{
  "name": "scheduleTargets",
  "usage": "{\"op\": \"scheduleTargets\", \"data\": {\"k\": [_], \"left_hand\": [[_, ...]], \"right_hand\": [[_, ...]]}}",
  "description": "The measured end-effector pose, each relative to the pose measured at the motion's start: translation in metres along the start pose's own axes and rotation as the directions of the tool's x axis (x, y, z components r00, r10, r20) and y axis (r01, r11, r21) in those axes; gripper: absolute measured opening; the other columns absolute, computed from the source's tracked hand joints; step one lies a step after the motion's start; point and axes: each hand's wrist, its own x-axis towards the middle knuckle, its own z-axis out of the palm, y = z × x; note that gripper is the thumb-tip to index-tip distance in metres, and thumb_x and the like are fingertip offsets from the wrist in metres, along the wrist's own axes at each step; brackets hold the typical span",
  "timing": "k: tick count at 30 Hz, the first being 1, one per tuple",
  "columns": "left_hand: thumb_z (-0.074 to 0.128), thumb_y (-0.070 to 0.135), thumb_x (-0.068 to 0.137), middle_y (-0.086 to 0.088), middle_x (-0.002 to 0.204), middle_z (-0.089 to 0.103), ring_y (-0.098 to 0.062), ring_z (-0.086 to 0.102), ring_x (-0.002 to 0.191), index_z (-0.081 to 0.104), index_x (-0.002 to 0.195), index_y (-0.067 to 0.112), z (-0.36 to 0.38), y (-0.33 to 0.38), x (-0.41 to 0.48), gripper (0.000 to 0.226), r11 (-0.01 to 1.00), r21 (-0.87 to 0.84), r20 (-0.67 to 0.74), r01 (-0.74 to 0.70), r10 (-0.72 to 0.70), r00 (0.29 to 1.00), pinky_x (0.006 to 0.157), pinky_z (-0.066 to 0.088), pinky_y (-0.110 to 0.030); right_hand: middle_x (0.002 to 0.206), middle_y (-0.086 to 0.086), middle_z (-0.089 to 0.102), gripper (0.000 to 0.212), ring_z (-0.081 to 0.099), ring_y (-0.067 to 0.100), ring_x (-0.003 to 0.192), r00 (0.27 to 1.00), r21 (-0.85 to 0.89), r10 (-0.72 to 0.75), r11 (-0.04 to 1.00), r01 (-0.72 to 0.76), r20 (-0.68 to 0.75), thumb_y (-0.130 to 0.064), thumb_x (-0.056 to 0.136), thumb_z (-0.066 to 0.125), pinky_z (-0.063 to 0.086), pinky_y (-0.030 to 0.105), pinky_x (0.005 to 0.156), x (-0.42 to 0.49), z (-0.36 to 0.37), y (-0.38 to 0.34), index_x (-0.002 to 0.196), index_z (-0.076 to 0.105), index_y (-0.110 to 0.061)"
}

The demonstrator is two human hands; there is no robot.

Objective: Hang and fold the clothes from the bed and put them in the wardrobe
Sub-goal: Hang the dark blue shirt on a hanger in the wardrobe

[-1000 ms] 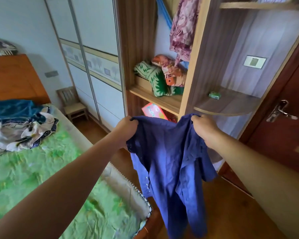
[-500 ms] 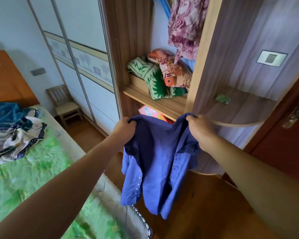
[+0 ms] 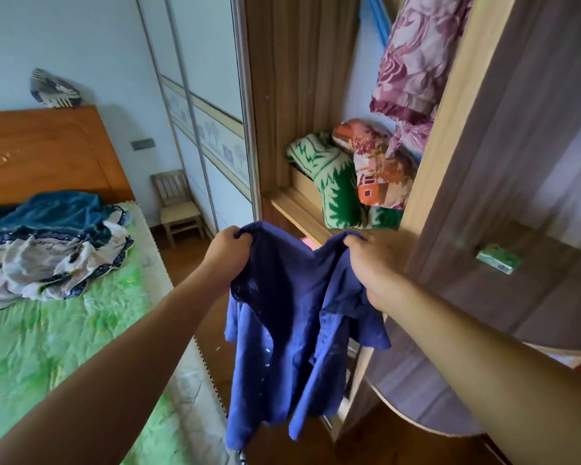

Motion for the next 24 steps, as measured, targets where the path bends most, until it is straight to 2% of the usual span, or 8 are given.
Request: {"op": "scheduleTargets", "data": {"k": [2,5,9,11,14,17,21,24], "left_hand": [[0.046,0.019,0.097,-0.015,0.098,0.071,-0.032,0.067,0.092,0.067,0.107,0.012,0.004,0.002,0.009,0.025,0.999,-0.027,-0.015,0.024,-0.024,1.0,0.084,0.055,-0.046],[0.046,0.019,0.097,-0.016,0.099,0.071,-0.032,0.067,0.093,0.067,0.106,0.012,0.007,0.004,0.023,0.023,0.998,-0.056,-0.04,0.033,-0.035,0.999,0.081,0.055,-0.045],[0.046,0.021,0.099,-0.014,0.097,0.07,-0.03,0.067,0.091,0.066,0.102,0.017,0.009,0.008,0.053,0.021,0.996,-0.082,-0.045,0.043,-0.046,0.998,0.077,0.054,-0.041],[0.046,0.021,0.099,-0.013,0.097,0.07,-0.03,0.067,0.092,0.066,0.102,0.018,0.012,0.012,0.073,0.02,0.996,-0.082,-0.043,0.04,-0.044,0.998,0.079,0.055,-0.042],[0.047,0.02,0.097,-0.014,0.097,0.07,-0.032,0.067,0.094,0.065,0.097,0.018,0.025,0.021,0.111,0.018,0.997,-0.069,-0.017,0.026,-0.027,0.999,0.088,0.054,-0.047],[0.048,0.018,0.096,-0.014,0.094,0.07,-0.031,0.066,0.091,0.064,0.091,0.018,0.042,0.03,0.161,0.017,0.999,-0.035,0.036,-0.029,0.03,0.999,0.084,0.054,-0.043],[0.048,0.016,0.094,-0.008,0.089,0.069,-0.027,0.064,0.085,0.068,0.099,0.013,0.062,0.039,0.24,0.021,0.994,0.004,0.116,-0.106,0.105,0.988,0.069,0.048,-0.031],[0.047,0.015,0.093,-0.01,0.091,0.07,-0.027,0.063,0.085,0.068,0.101,0.01,0.072,0.044,0.294,0.023,0.991,0.014,0.2,-0.136,0.131,0.971,0.077,0.052,-0.036]], "right_hand": [[0.117,0.011,0.066,0.027,0.061,0.031,0.105,1.0,-0.039,-0.006,0.999,0.006,-0.007,-0.027,0.101,0.047,0.05,0.04,0.094,0.013,0.003,-0.002,0.115,0.067,-0.013],[0.128,0.015,0.063,0.038,0.058,0.032,0.114,1.0,-0.07,-0.027,0.997,0.027,-0.001,-0.028,0.105,0.043,0.039,0.03,0.084,0.032,0.009,-0.004,0.13,0.063,-0.007],[0.112,0.01,0.062,0.025,0.055,0.027,0.097,0.999,0.018,-0.035,0.999,0.035,-0.035,-0.026,0.106,0.041,0.037,0.028,0.08,0.063,0.02,-0.009,0.113,0.061,-0.013],[0.108,0.004,0.06,0.024,0.051,0.021,0.093,0.999,0.128,-0.019,0.991,0.024,-0.041,-0.022,0.106,0.042,0.035,0.02,0.071,0.082,0.027,-0.014,0.116,0.062,-0.012],[0.104,0.005,0.06,0.028,0.054,0.022,0.092,0.997,0.229,0.022,0.973,-0.003,-0.08,-0.017,0.104,0.045,0.038,0.023,0.06,0.116,0.039,-0.021,0.121,0.064,-0.004],[0.109,0.011,0.063,0.029,0.057,0.024,0.095,0.987,0.306,0.07,0.952,-0.023,-0.145,-0.015,0.102,0.049,0.039,0.02,0.073,0.16,0.055,-0.026,0.122,0.064,0.001],[0.108,0.009,0.059,0.026,0.054,0.023,0.098,0.96,0.321,0.15,0.945,-0.069,-0.236,-0.015,0.099,0.056,0.038,0.03,0.082,0.223,0.079,-0.036,0.118,0.064,0.0],[0.123,0.015,0.064,0.033,0.059,0.031,0.112,0.933,0.234,0.175,0.967,-0.102,-0.314,-0.018,0.098,0.059,0.044,0.039,0.094,0.265,0.096,-0.046,0.121,0.065,0.005]]}}
